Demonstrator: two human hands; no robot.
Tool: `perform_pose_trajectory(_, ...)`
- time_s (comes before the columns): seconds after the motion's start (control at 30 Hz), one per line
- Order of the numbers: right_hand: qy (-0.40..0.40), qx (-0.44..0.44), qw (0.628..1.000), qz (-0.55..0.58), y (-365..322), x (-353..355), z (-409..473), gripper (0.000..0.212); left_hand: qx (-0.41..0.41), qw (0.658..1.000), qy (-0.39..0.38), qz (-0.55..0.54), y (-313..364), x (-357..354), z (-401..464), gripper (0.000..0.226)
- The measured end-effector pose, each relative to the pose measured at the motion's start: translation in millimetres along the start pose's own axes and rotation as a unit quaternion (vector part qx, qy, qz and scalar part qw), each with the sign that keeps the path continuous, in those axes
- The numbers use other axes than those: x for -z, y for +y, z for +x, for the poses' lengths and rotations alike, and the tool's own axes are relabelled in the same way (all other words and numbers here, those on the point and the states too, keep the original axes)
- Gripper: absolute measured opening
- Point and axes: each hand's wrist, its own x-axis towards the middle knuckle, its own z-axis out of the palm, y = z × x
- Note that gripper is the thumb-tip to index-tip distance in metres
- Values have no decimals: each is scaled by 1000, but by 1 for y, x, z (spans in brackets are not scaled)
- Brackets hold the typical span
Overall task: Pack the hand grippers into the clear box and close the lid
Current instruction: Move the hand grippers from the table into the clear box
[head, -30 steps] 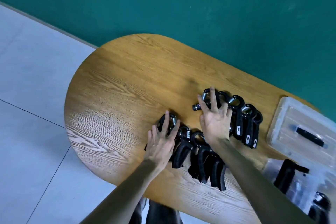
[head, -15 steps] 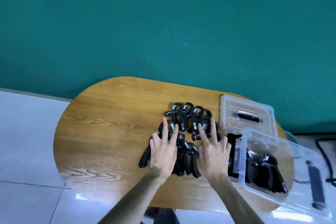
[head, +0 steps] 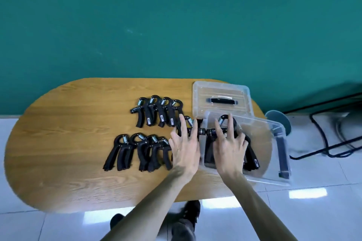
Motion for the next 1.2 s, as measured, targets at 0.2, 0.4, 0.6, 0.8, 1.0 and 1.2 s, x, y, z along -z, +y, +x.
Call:
perform_pose_trajectory(0.2, -4, -36, 999, 11, 79, 4, 11, 70, -22, 1000, -3, 21, 77, -35, 7, 82)
perform_pose_trajectory(0.4, -21, -64, 996, 51, 139, -22, 12, 74, -23, 995, -56, 73, 120, -73, 12, 84)
perform_pose_trajectory(0.6, -107, -57, 991, 62, 166, -60, 8, 67, 6, 987, -92, 133, 119, -112, 25, 78)
perform_pose_trajectory(0.8, -189, -45, 977, 85, 167, -93, 20, 64, 31, 980, -131, 149, 109, -141, 37, 79)
perform_pose_trajectory(1.0, -233, -18, 969, 86, 173, -122, 30, 67, 54, 972, -169, 155, 100, -160, 46, 81)
perform_pose_trajectory(1.2, -221, 0, 970, 96, 181, -145, 25, 87, 42, 976, -155, 147, 88, -172, 54, 84)
